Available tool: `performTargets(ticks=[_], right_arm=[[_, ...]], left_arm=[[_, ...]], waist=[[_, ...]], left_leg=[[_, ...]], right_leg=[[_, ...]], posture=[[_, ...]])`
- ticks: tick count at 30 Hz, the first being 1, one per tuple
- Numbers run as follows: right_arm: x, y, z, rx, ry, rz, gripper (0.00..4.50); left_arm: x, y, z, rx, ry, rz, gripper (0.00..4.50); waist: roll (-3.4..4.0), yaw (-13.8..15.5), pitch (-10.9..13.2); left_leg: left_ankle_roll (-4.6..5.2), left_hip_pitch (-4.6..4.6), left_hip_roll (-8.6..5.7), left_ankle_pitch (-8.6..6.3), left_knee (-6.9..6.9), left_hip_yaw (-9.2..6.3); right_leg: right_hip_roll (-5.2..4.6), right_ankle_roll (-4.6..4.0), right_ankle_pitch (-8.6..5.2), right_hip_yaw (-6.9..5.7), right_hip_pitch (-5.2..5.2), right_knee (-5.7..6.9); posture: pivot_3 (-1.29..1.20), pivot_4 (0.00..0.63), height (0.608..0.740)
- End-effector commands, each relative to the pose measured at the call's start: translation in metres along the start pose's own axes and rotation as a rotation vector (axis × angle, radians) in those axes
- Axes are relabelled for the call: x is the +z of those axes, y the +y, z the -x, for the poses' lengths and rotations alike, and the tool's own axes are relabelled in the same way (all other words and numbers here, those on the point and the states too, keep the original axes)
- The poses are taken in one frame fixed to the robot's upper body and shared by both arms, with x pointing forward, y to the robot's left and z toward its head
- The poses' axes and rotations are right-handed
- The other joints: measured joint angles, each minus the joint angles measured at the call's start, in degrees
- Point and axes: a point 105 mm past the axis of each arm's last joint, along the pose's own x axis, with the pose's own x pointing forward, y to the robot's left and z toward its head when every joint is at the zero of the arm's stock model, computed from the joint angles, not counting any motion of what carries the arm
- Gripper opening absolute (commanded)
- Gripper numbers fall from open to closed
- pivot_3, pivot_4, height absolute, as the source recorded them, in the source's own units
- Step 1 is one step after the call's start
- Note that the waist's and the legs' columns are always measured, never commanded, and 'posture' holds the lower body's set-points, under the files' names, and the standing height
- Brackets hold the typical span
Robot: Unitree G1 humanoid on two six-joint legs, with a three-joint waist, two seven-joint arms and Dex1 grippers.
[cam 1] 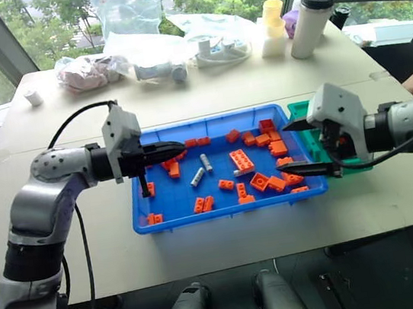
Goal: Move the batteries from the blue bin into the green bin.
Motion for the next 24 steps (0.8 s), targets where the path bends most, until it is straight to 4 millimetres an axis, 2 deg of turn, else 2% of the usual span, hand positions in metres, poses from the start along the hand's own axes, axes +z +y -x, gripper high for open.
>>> performTargets(ticks=[1,7,14,20,24], right_arm=[[0.011,0.002,-0.003,0.010,-0.031,0.043,4.47],[0.015,0.011,-0.026,0.071,-0.063,0.061,4.47],[0.038,0.022,-0.081,0.205,-0.128,0.132,4.47],[0.034,0.029,-0.126,0.306,-0.085,0.231,4.47],[0.031,0.024,-0.145,0.316,-0.061,0.282,4.47]], left_arm=[[0.013,0.004,0.008,0.024,-0.022,-0.037,0.00],[0.010,0.006,0.012,0.034,-0.013,-0.032,0.00],[0.012,0.017,0.018,0.081,-0.007,-0.050,0.00],[0.015,0.016,0.020,0.097,-0.009,-0.059,0.00],[0.016,0.014,0.021,0.106,-0.010,-0.059,0.00]], waist=[[0.00,-0.01,0.00],[0.00,-0.05,0.00],[-0.01,-0.26,0.00],[-0.04,-0.19,-0.01],[-0.04,-0.38,-0.02]], left_leg=[[0.00,0.00,0.00,0.00,0.00,0.00],[0.00,0.00,0.00,0.00,0.00,0.00],[-0.03,0.01,0.02,0.02,-0.01,-0.02],[-0.25,-0.03,-0.01,0.14,0.01,-0.04],[-0.34,-0.02,0.00,0.19,-0.02,-0.05]], right_leg=[[0.01,0.00,0.00,0.00,0.00,0.00],[0.00,0.00,0.00,0.00,-0.01,0.00],[0.12,0.00,0.00,0.00,-0.05,0.03],[0.12,0.00,0.00,-0.01,-0.06,0.02],[0.14,0.00,0.00,0.00,-0.13,0.09]], posture=[[0.00,0.150,0.740],[0.00,0.150,0.740],[0.00,0.150,0.740],[0.00,0.150,0.740],[0.00,0.150,0.740]])
